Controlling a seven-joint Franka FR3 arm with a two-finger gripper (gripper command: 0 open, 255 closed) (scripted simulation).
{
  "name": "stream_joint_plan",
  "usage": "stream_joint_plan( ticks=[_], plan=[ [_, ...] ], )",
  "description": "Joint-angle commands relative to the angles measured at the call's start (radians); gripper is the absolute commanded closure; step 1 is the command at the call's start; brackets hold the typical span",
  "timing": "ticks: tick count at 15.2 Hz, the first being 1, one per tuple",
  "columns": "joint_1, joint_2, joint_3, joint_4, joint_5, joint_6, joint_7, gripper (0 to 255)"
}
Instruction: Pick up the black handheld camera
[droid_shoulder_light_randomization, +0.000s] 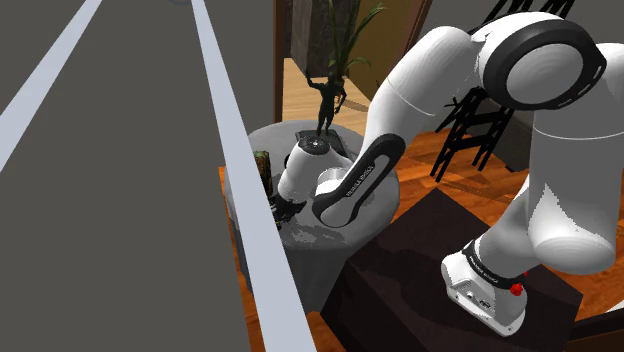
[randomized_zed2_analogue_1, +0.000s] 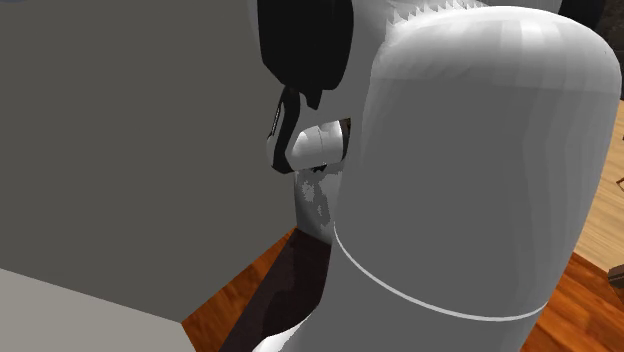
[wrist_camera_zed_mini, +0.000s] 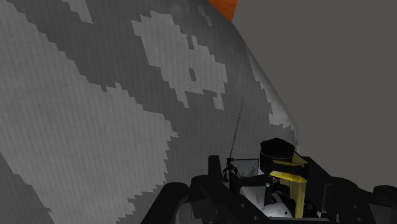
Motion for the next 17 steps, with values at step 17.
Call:
stream_joint_plan(
  ticks=[17],
  plan=[
    [-0.103,-0.200,0.121,-0.045,0.086,-0.159,-0.063,255]
  ],
)
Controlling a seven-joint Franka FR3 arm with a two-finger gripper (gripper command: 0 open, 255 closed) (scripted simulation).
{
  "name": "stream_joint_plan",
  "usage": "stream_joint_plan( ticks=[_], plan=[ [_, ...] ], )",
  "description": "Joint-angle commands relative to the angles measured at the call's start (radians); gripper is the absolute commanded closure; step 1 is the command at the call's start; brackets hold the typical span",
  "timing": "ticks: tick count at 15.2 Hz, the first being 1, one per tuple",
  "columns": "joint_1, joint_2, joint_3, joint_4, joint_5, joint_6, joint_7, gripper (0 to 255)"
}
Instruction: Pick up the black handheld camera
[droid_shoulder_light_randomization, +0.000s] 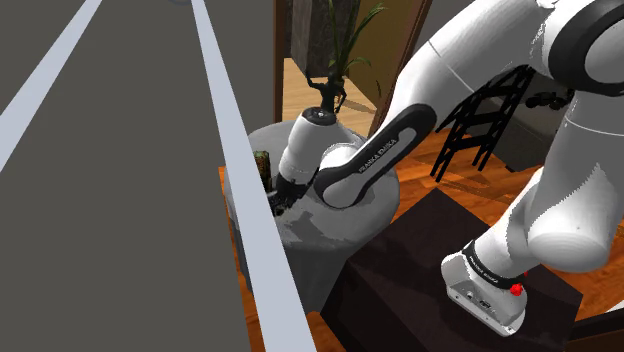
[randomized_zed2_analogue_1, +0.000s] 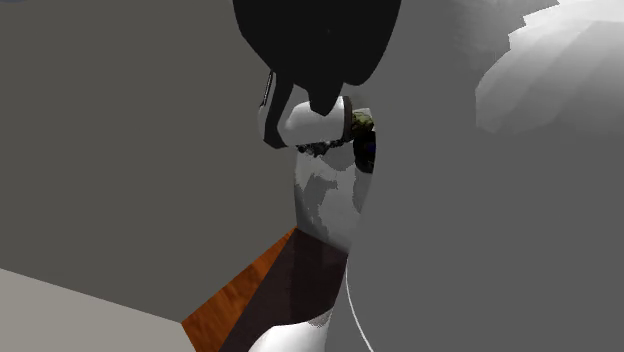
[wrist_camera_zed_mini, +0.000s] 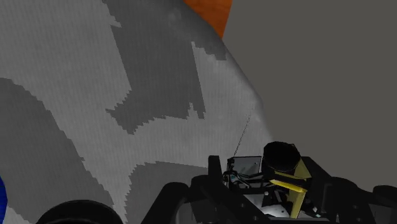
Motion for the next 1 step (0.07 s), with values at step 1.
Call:
stream_joint_plan(
  ticks=[1],
  plan=[
    [-0.004,-0.005,0.004,0.002,0.004,-0.008,-0.004,255]
  ],
)
